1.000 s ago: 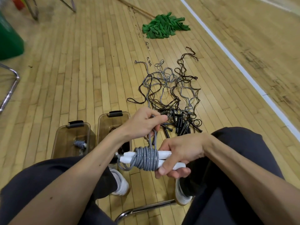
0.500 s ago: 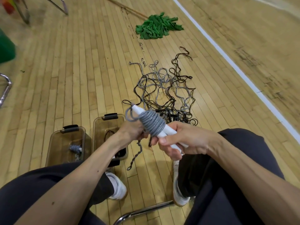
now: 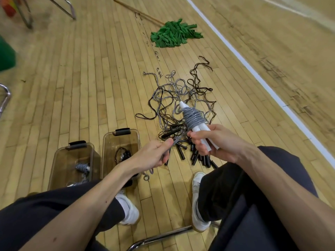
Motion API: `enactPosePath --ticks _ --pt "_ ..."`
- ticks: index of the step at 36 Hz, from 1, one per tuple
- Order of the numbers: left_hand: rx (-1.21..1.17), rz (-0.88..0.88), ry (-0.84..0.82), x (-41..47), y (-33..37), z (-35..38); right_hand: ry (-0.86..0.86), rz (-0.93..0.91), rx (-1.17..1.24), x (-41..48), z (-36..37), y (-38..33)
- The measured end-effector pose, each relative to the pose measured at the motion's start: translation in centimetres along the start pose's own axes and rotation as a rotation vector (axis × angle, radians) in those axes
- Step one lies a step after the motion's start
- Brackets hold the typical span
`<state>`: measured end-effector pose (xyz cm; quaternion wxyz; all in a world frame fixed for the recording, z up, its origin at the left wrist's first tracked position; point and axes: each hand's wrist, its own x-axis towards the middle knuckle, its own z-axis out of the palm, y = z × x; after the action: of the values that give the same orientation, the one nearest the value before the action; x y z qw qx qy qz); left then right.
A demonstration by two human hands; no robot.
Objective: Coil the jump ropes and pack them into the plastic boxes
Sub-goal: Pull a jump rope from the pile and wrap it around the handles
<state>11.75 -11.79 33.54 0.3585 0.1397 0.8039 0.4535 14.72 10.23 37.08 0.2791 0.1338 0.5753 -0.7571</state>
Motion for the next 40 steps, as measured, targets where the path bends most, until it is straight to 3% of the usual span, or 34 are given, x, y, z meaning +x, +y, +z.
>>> enactPosePath --ticks 4,7,14,27,40 --pt "0.141 -0.012 -0.013 -0.5 0.3 -0.1 0.123 0.084 -0.150 0.5 -0.1 0.6" --pt "0.353 0.088 0.006 -1.1 1.1 0.2 0.197 0.113 -0.243 0.8 0.1 1.1" --pt "0.702 0.191 0.045 -2.3 2.6 0.2 0.165 0.144 -0.397 1.6 1.2 1.8" --pt "0.979 0.383 0.145 -2.3 3.0 -2.7 -0.211 0.335 -0.614 2.3 3.6 2.8" --pt "0.819 0.352 -0.019 -1.6 2.4 -1.6 -0.547 0.429 -0.898 1.3 3.7 2.8"
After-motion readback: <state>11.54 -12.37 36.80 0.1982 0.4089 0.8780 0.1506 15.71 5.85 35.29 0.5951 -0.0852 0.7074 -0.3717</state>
